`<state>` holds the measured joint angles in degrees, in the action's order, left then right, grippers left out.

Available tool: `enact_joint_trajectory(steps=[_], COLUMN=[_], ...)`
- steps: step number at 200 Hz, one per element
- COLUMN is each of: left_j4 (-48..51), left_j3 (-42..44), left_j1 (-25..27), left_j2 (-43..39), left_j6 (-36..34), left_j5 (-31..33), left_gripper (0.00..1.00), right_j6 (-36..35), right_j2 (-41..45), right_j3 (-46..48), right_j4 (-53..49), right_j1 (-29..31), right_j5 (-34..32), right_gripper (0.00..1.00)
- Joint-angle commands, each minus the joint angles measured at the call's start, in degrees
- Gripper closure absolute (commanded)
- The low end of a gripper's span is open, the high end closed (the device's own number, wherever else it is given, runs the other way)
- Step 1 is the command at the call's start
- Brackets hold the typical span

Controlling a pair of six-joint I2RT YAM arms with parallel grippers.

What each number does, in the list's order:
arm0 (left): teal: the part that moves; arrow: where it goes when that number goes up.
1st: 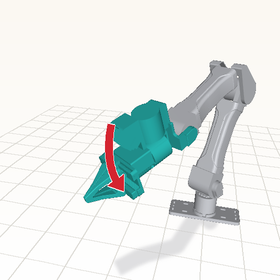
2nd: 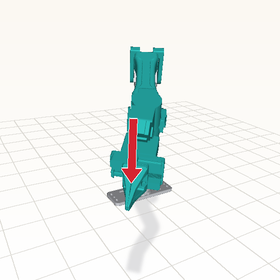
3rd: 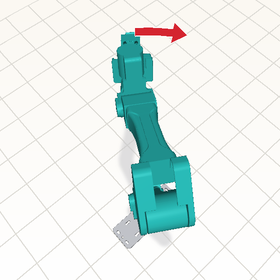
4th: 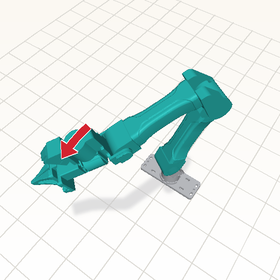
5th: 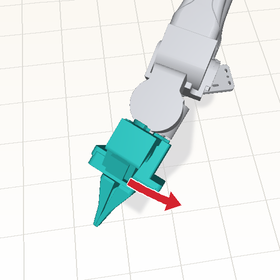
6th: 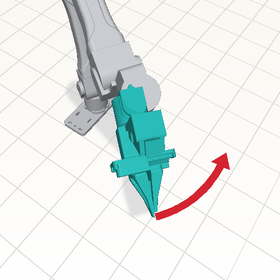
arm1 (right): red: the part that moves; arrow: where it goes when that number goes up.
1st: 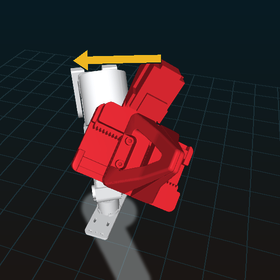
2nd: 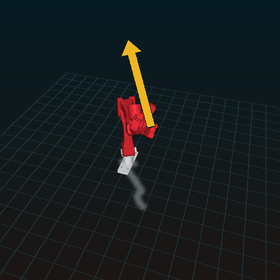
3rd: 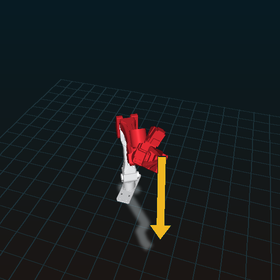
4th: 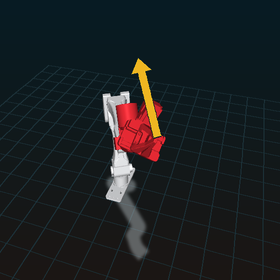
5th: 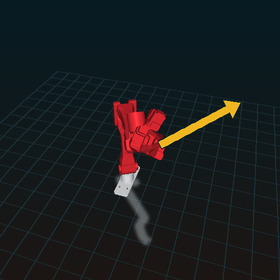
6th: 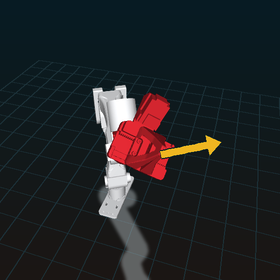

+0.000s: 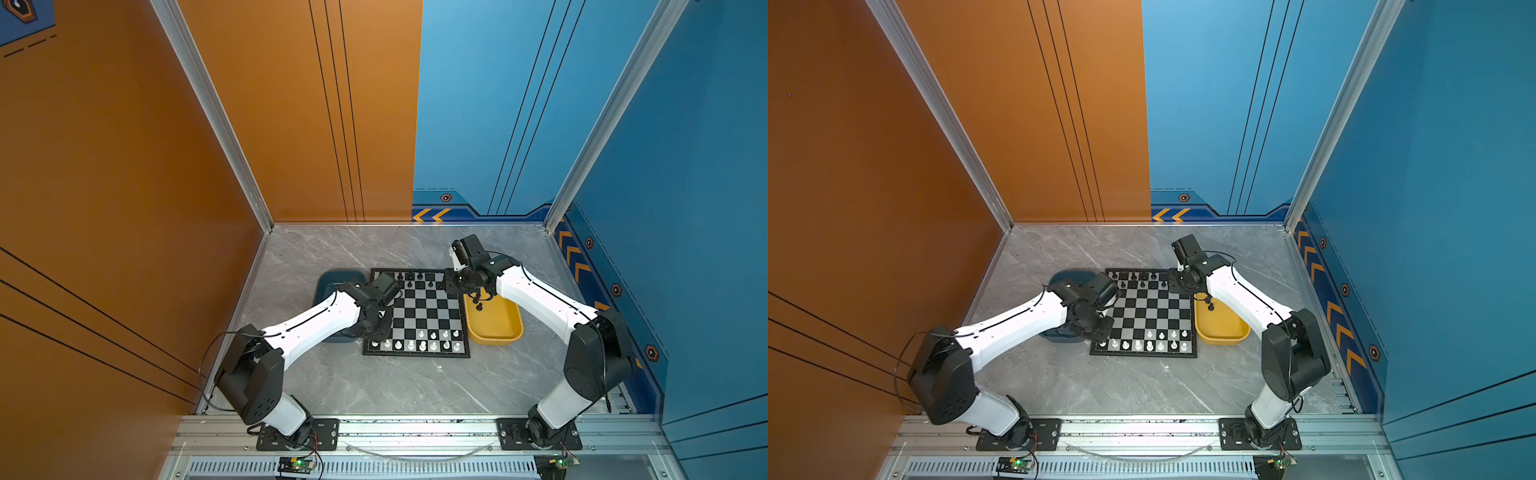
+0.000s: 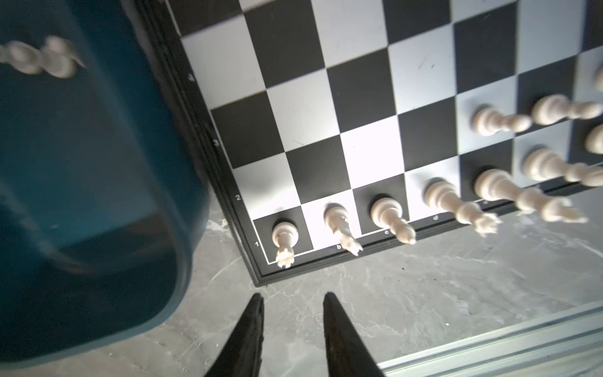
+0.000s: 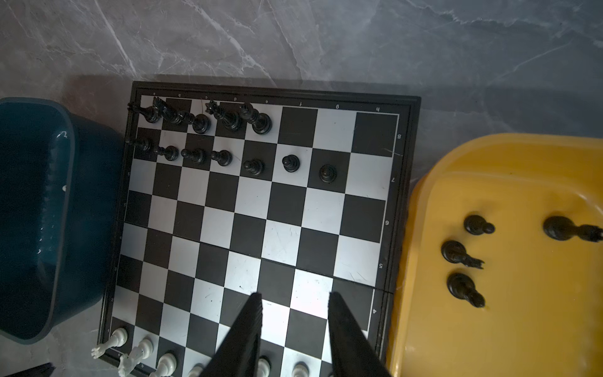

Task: Set up the chess pieces on the board
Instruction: 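Raise the open left gripper and move it back over the teal tray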

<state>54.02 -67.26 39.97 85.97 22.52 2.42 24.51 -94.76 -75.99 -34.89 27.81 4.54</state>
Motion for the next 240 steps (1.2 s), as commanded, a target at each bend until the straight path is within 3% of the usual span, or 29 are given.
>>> enact_joint_trajectory(steps=[1, 53, 103, 178, 240], left_j4=[3.84, 2.49, -3.86, -6.73, -6.63], left_j3=[-3.43, -7.06, -10.73, -22.85, -25.46], left_j1=[-1.41, -13.28, -21.40, -23.93, -24.85], left_j2=[-4.16, -1.76, 8.62, 25.87, 30.35], left_j6=[-0.69, -2.79, -4.22, -6.79, -7.05], left_j5=[4.70, 9.08, 5.84, 4.31, 7.21], left_gripper=[0.64, 0.61, 0.61, 0.63, 0.66], right_j6=[1.11, 1.85, 2.29, 2.03, 2.01], right_j2=[1.81, 2.22, 2.03, 1.17, -0.15], right_j3=[-0.01, -0.12, -0.83, -2.67, -3.51], right_j4=[-1.31, -1.60, -2.70, -4.65, -5.08], right_j1=[-0.33, -1.61, -3.67, -7.37, -8.48], right_j5=[-0.71, -0.93, -1.16, -1.13, -0.83], right_gripper=[0.63, 0.63, 0.63, 0.63, 0.63])
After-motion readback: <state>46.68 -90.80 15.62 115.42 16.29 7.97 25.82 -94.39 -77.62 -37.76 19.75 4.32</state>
